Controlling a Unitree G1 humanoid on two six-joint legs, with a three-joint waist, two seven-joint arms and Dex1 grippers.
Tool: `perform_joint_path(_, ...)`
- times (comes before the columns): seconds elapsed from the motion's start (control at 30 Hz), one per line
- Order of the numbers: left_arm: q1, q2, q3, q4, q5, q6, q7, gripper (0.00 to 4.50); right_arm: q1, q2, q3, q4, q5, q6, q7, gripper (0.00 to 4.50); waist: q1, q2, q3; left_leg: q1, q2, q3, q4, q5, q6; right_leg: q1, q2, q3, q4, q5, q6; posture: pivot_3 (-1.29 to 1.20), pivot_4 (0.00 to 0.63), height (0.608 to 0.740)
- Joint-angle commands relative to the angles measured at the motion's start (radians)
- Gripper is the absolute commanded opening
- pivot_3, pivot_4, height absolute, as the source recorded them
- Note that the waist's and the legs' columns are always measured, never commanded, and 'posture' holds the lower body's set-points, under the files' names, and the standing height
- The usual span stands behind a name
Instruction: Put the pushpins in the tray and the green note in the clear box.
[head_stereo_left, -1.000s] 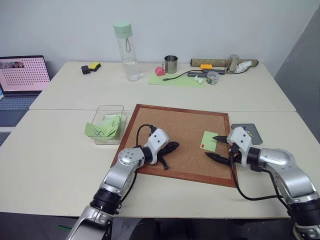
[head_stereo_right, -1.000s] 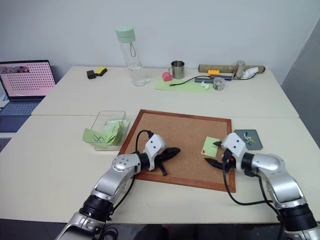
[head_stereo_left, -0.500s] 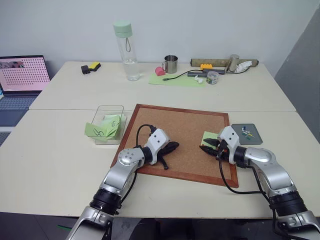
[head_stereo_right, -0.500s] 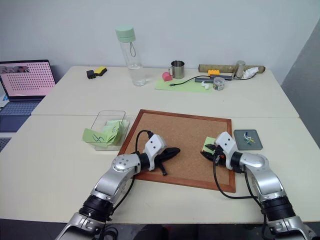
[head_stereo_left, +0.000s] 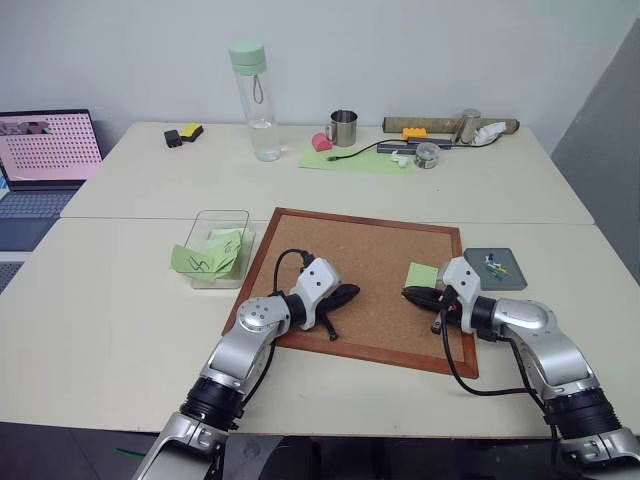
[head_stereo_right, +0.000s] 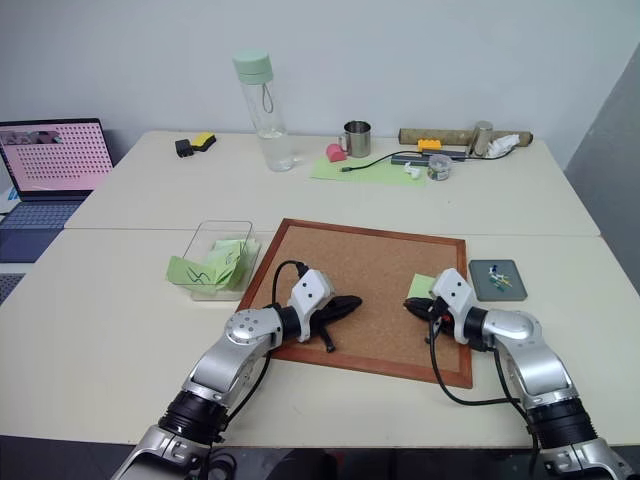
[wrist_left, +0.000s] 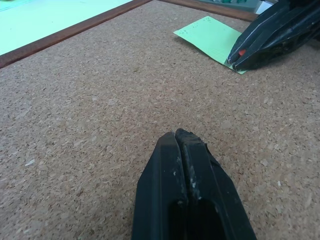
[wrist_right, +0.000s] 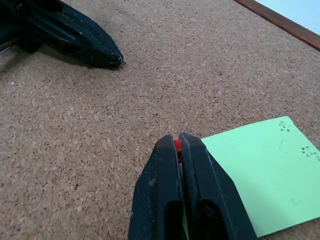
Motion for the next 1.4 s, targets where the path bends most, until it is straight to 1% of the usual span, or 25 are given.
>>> perform_joint_path(0.03, 0.032, -0.008, -0.005, 0.053, 0.012, 0.04, 0.016, 0.0, -0.032, -0.04, -0.042, -0.094, 0.021, -0.033, 0.024, 0.06, 0.0, 0.0, 0.0, 0.0, 0.0, 0.0, 0.0, 0.0, 0.0, 0.0, 0.0, 0.0, 0.0, 0.0, 0.0, 0.0, 0.15, 0.74)
perform_joint_path(0.17, 0.013, -0.028, 0.023, 0.034, -0.024, 0.068, 0.013, 0.0, -0.052, -0.072, -0.034, -0.138, 0.005, -0.063, 0.042, 0.06, 0.0, 0.0, 0.0, 0.0, 0.0, 0.0, 0.0, 0.0, 0.0, 0.001, 0.0, 0.0, 0.0, 0.0, 0.0, 0.0, 0.15, 0.74)
perform_joint_path(0.27, -0.009, -0.058, 0.088, -0.043, -0.122, 0.154, 0.006, 0.0, -0.064, -0.098, -0.01, -0.162, -0.038, -0.128, 0.057, 0.06, 0.001, -0.001, 0.0, 0.0, 0.0, 0.0, 0.001, 0.0, 0.0, 0.001, 0.0, 0.0, 0.0, 0.0, 0.0, 0.0, 0.15, 0.74)
perform_joint_path(0.33, -0.024, -0.073, 0.142, -0.105, -0.22, 0.242, -0.008, 0.39, -0.067, -0.112, 0.008, -0.166, -0.076, -0.185, 0.064, 0.0, 0.001, -0.001, 0.001, 0.0, 0.0, -0.001, 0.001, 0.0, 0.0, 0.0, 0.0, -0.001, 0.0, 0.0, 0.0, 0.0, 0.15, 0.74)
perform_joint_path(0.43, -0.032, -0.066, 0.21, -0.201, -0.383, 0.409, -0.049, 0.94, -0.075, -0.121, 0.026, -0.15, -0.13, -0.279, 0.057, 0.0, -0.001, -0.005, 0.004, -0.002, 0.0, -0.001, 0.001, 0.0, 0.0, -0.001, 0.0, -0.001, 0.0, 0.0, 0.0, 0.0, 0.15, 0.74)
perform_joint_path(0.5, -0.036, -0.069, 0.26, -0.242, -0.484, 0.504, -0.047, 1.35, -0.083, -0.12, 0.033, -0.132, -0.157, -0.338, 0.049, 0.0, -0.002, -0.006, 0.004, -0.002, 0.0, -0.001, 0.001, 0.0, -0.001, -0.002, 0.0, -0.001, 0.0, 0.0, 0.0, 0.0, 0.15, 0.74)
perform_joint_path(0.53, -0.038, -0.071, 0.276, -0.255, -0.516, 0.535, -0.042, 1.6, -0.085, -0.119, 0.035, -0.125, -0.163, -0.357, 0.047, 0.0, -0.002, -0.006, 0.004, -0.002, 0.0, -0.001, 0.001, 0.0, -0.001, -0.002, 0.0, -0.001, 0.0, 0.0, 0.0, 0.0, 0.15, 0.74)
perform_joint_path(0.63, -0.042, -0.088, 0.326, -0.278, -0.617, 0.623, -0.017, 2.11, -0.099, -0.119, 0.046, -0.111, -0.193, -0.434, 0.045, 0.0, -0.001, -0.006, 0.004, -0.002, 0.0, -0.001, 0.001, 0.002, -0.004, -0.001, 0.0, -0.001, 0.0, 0.0, 0.0, 0.0, 0.15, 0.74)
perform_joint_path(0.73, -0.045, -0.114, 0.348, -0.275, -0.664, 0.658, 0.015, 2.63, -0.111, -0.117, 0.055, -0.108, -0.214, -0.497, 0.046, 0.0, -0.001, -0.006, 0.005, -0.002, 0.0, -0.001, 0.001, 0.002, -0.004, -0.001, 0.0, -0.001, 0.0, 0.0, 0.0, 0.0, 0.15, 0.74)
perform_joint_path(0.87, -0.044, -0.149, 0.326, -0.264, -0.668, 0.661, 0.041, 3.31, -0.126, -0.121, 0.066, -0.11, -0.235, -0.55, 0.049, 0.0, -0.001, -0.006, 0.005, -0.002, 0.0, -0.001, 0.002, 0.002, -0.004, -0.001, 0.0, -0.001, 0.0, 0.0, 0.0, 0.0, 0.15, 0.74)
perform_joint_path(0.9, -0.048, -0.162, 0.323, -0.259, -0.668, 0.658, 0.049, 3.57, -0.129, -0.122, 0.07, -0.111, -0.238, -0.56, 0.051, 0.0, 0.0, -0.006, 0.005, -0.002, 0.0, -0.001, 0.002, 0.002, -0.004, -0.001, 0.0, -0.001, 0.0, 0.0, 0.0, 0.0, 0.15, 0.74)
perform_joint_path(0.97, -0.061, -0.187, 0.318, -0.238, -0.659, 0.641, 0.063, 3.86, -0.133, -0.123, 0.076, -0.118, -0.24, -0.571, 0.056, 0.0, 0.0, -0.006, 0.005, -0.002, 0.0, -0.001, 0.002, 0.002, -0.004, -0.001, 0.0, -0.001, 0.0, 0.0, 0.0, 0.0, 0.15, 0.74)
perform_joint_path(1.27, -0.111, -0.255, 0.294, -0.168, -0.621, 0.574, 0.096, 3.86, -0.128, -0.122, 0.098, -0.135, -0.243, -0.589, 0.07, 0.0, 0.001, -0.007, 0.005, -0.002, 0.0, -0.001, 0.002, 0.003, -0.005, -0.001, 0.0, -0.001, 0.0, 0.0, 0.0, 0.0, 0.15, 0.74)
perform_joint_path(1.3, -0.112, -0.257, 0.292, -0.163, -0.619, 0.568, 0.094, 3.51, -0.127, -0.122, 0.1, -0.136, -0.242, -0.591, 0.071, 0.0, 0.001, -0.007, 0.005, -0.002, 0.0, -0.001, 0.002, 0.003, -0.005, -0.001, 0.0, -0.001, 0.0, 0.0, 0.0, 0.0, 0.15, 0.74)
perform_joint_path(1.37, -0.112, -0.26, 0.289, -0.159, -0.617, 0.559, 0.089, 3.25, -0.126, -0.122, 0.104, -0.135, -0.24, -0.595, 0.072, 0.0, 0.001, -0.007, 0.005, -0.002, 0.0, -0.001, 0.002, 0.003, -0.005, -0.001, 0.0, -0.001, 0.0, 0.0, 0.0, 0.0, 0.15, 0.74)
perform_joint_path(1.4, -0.114, -0.261, 0.289, -0.158, -0.617, 0.556, 0.087, 2.93, -0.127, -0.122, 0.105, -0.134, -0.239, -0.596, 0.072, 0.0, 0.001, -0.007, 0.005, -0.002, 0.0, -0.001, 0.002, 0.003, -0.005, -0.001, 0.0, -0.001, 0.0, 0.0, 0.0, 0.0, 0.15, 0.74)
